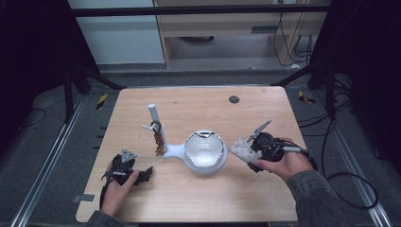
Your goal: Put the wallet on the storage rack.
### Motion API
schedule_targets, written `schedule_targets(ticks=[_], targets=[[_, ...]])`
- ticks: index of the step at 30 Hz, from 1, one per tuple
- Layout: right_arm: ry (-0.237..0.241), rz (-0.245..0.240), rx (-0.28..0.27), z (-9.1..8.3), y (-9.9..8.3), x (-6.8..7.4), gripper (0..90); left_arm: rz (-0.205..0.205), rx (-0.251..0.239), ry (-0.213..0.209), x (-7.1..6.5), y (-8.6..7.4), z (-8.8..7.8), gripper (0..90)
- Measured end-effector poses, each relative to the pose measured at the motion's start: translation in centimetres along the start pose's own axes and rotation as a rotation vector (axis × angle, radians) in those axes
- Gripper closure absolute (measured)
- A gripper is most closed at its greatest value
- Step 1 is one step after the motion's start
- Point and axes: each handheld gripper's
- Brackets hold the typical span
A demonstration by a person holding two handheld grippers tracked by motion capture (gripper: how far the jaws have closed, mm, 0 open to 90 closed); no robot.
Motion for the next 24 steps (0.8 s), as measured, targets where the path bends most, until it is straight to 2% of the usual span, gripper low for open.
schedule_targets(ticks=[15, 24], targets=[[-0.004, -0.087, -0.013, -1.8, 2.5, 1.9, 31.2, 0.002, 0.000, 0.000, 0.0, 0.0, 0.0, 0.0], [0.013, -0.125, -0.010, -1.8, 3.5, 3.0, 31.3, 0.002, 0.000, 0.000, 0.0, 0.0, 0.0, 0.0]])
Point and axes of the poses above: each handheld gripper's, and its own axes: z roughly forward along the jaws, y roughly out of its top, x roughly to its left, and after that the axes turned 9 degrees about -z, right-handed
